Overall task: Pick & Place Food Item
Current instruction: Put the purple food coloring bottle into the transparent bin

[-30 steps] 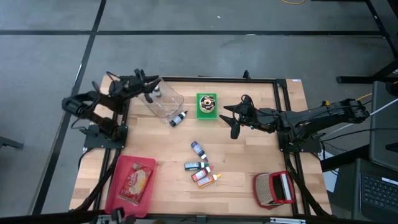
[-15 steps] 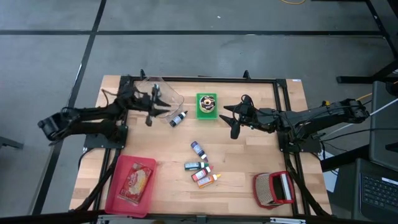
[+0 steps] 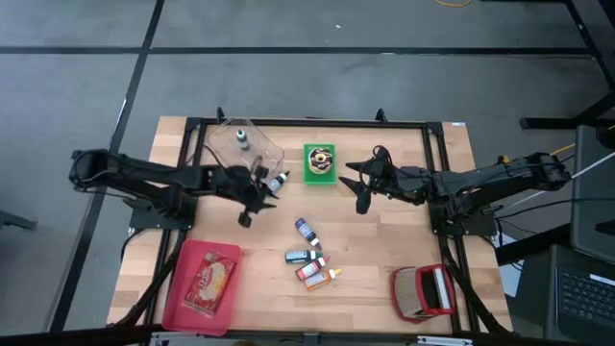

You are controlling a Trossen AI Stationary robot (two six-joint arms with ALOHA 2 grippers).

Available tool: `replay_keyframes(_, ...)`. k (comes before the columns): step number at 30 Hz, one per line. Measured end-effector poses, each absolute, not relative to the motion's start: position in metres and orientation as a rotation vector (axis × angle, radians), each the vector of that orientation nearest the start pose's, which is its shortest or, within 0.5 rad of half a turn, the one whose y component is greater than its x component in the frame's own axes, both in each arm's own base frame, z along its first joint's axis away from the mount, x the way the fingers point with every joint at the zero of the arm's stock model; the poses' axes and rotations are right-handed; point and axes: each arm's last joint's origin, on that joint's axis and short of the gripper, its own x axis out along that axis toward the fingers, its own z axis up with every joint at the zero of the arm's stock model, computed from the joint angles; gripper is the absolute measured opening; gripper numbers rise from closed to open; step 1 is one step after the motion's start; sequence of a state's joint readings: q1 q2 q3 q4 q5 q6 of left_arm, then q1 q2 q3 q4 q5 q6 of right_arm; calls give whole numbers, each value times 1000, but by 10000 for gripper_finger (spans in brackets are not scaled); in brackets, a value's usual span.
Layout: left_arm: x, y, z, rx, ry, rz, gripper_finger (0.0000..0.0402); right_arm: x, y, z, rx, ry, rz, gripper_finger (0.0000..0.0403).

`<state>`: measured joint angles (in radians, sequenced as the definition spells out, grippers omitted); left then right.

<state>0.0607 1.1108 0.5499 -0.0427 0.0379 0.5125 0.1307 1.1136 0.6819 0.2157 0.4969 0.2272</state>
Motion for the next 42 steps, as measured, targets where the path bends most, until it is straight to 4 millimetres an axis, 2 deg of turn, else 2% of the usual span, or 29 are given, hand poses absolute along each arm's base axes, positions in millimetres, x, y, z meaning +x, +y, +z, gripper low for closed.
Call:
replay_keyframes(7, 251, -21, 195, 571, 737, -259, 102, 242, 18, 272, 157, 166, -375, 226)
replay_keyframes(11, 275, -33, 194, 632, 757, -313, 102, 242, 18, 273, 158, 165, -375, 226)
replay_keyframes(18, 322, -45, 198, 675, 777, -426, 105, 242, 18, 272, 156, 165, -374, 226)
replay_keyframes(25, 360, -53, 185, 688, 898, -484, 135, 242, 18, 272, 155, 166, -370, 226)
replay_keyframes(29, 372, -55, 176, 708, 961, -518, 159, 242, 18, 272, 155, 167, -370, 226)
replay_keyframes(33, 378, -58, 175, 733, 966, -539, 174, 242, 18, 272, 155, 169, -367, 226)
replay_keyframes(42, 384, -65, 188, 730, 912, -578, 172, 242, 18, 272, 152, 168, -367, 226)
